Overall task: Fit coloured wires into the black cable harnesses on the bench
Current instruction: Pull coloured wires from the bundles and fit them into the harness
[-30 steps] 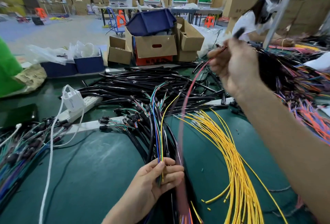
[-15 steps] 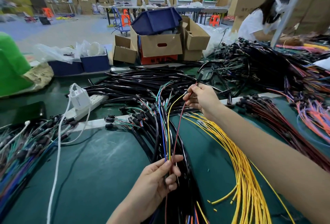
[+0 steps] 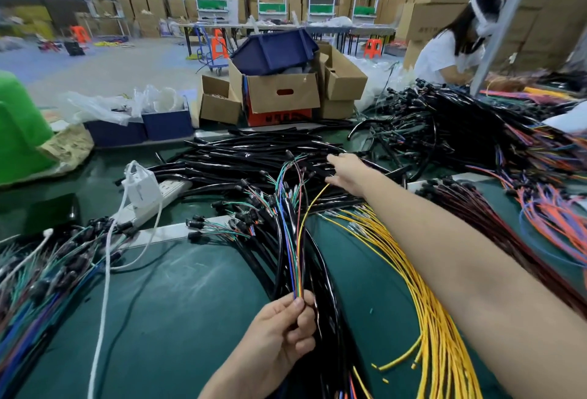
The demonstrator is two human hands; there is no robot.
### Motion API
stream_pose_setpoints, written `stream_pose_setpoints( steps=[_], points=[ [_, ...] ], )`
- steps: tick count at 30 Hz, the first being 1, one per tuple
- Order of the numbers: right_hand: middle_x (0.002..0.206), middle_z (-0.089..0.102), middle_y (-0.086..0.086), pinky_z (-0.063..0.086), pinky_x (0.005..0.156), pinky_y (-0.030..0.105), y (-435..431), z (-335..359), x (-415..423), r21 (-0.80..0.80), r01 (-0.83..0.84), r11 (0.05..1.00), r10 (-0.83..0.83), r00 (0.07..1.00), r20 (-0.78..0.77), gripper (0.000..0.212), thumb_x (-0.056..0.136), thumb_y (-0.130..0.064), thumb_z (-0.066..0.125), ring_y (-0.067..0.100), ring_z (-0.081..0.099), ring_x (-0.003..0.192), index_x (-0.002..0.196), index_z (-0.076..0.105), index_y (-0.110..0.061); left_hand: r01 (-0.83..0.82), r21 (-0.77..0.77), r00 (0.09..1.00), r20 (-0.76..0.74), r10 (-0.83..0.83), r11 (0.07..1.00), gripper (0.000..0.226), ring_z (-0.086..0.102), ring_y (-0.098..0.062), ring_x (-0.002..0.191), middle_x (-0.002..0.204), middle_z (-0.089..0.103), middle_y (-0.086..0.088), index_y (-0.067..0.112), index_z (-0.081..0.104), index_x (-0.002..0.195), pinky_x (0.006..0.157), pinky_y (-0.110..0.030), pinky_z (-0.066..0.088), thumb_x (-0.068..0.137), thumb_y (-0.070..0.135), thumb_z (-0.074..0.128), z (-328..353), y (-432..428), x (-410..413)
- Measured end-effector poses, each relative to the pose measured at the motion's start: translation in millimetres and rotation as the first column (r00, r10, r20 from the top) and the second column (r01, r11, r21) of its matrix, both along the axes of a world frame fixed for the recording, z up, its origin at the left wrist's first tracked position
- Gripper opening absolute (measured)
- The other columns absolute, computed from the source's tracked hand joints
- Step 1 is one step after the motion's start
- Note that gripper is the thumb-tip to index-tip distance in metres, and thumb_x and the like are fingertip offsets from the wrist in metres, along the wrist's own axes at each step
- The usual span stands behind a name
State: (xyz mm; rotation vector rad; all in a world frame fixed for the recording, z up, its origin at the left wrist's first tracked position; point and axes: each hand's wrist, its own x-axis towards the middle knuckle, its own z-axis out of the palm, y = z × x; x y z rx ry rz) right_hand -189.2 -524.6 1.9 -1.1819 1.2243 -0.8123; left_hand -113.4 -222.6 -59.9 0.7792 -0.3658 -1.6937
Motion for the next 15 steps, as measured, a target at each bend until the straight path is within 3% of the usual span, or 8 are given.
stream_pose_setpoints(
  steps=[2, 4, 7, 9, 11, 13, 15],
  points=[
    [0.142, 0.041, 0.013, 0.046, 0.098, 0.038, 5, -17, -19, -0.132, 0.01, 0.991, -0.048, 0.956, -0.289, 0.051, 0.099, -0.024, 0.045, 0.028, 0.053, 0.113, 0.146, 0.031, -0.01, -0.006, 0.015, 1.0, -0.008, 0.006, 1.0, 0.009, 0.033, -0.008, 0.038, 0.054, 0.035, -0.002, 0.001, 0.055, 0.085, 0.039, -0.022, 0.04, 0.084, 0.006, 0.047, -1, 0, -1],
    [0.137, 0.049, 0.016, 0.041, 0.094, 0.031, 5, -26, -51, -0.311, 0.012, 0.95, -0.195, 0.801, -0.565, 0.043, 0.098, -0.023, 0.044, 0.028, 0.052, 0.115, 0.139, 0.044, -0.012, -0.025, 0.037, 0.999, -0.025, 0.026, 0.999, 0.01, 0.034, -0.01, 0.036, 0.051, 0.032, 0.0, 0.002, 0.055, 0.084, 0.042, -0.028, 0.047, 0.084, 0.006, 0.045, -4, -3, -2],
    [0.133, 0.05, 0.018, 0.04, 0.095, 0.033, 4, -29, -119, -0.408, 0.02, 0.913, -0.354, 0.534, -0.768, 0.038, 0.094, -0.016, 0.044, 0.033, 0.046, 0.122, 0.132, 0.051, -0.009, -0.056, 0.072, 0.998, -0.016, 0.057, 0.996, 0.016, 0.031, -0.01, 0.033, 0.048, 0.028, 0.002, -0.001, 0.058, 0.086, 0.044, -0.03, 0.05, 0.082, 0.006, 0.044, -9, -6, -3],
    [0.132, 0.048, 0.019, 0.039, 0.098, 0.039, 10, -32, -172, -0.429, 0.055, 0.902, -0.422, 0.33, -0.845, 0.037, 0.091, -0.013, 0.045, 0.036, 0.043, 0.123, 0.126, 0.053, -0.007, -0.067, 0.075, 0.998, -0.007, 0.067, 0.995, 0.018, 0.029, -0.008, 0.032, 0.047, 0.026, 0.003, -0.003, 0.059, 0.087, 0.043, -0.029, 0.049, 0.083, 0.008, 0.045, -11, -8, -4],
    [0.133, 0.047, 0.018, 0.038, 0.099, 0.043, 22, -40, -225, -0.434, 0.119, 0.893, -0.45, 0.187, -0.873, 0.037, 0.09, -0.01, 0.045, 0.036, 0.043, 0.123, 0.127, 0.053, -0.009, -0.079, 0.068, 0.997, 0.007, 0.079, 0.995, 0.021, 0.026, -0.006, 0.032, 0.048, 0.024, 0.004, -0.002, 0.061, 0.088, 0.041, -0.026, 0.047, 0.081, 0.013, 0.048, -10, -8, -4],
    [0.132, 0.048, 0.019, 0.04, 0.098, 0.046, 37, -53, -269, -0.411, 0.205, 0.888, -0.44, 0.126, -0.889, 0.037, 0.09, -0.007, 0.043, 0.037, 0.046, 0.122, 0.126, 0.052, -0.01, -0.079, 0.055, 0.996, 0.032, 0.077, 0.995, 0.024, 0.024, -0.005, 0.032, 0.051, 0.021, 0.004, -0.001, 0.064, 0.087, 0.04, -0.024, 0.045, 0.08, 0.018, 0.051, -9, -7, -4],
    [0.128, 0.051, 0.022, 0.042, 0.093, 0.046, 47, -66, -293, -0.427, 0.275, 0.861, -0.477, 0.146, -0.867, 0.033, 0.092, -0.005, 0.041, 0.039, 0.05, 0.116, 0.123, 0.052, -0.006, -0.068, 0.038, 0.997, 0.034, 0.067, 0.997, 0.024, 0.023, -0.005, 0.033, 0.052, 0.02, 0.005, 0.0, 0.064, 0.086, 0.039, -0.023, 0.043, 0.081, 0.02, 0.052, -8, -6, -4]
  ],
)
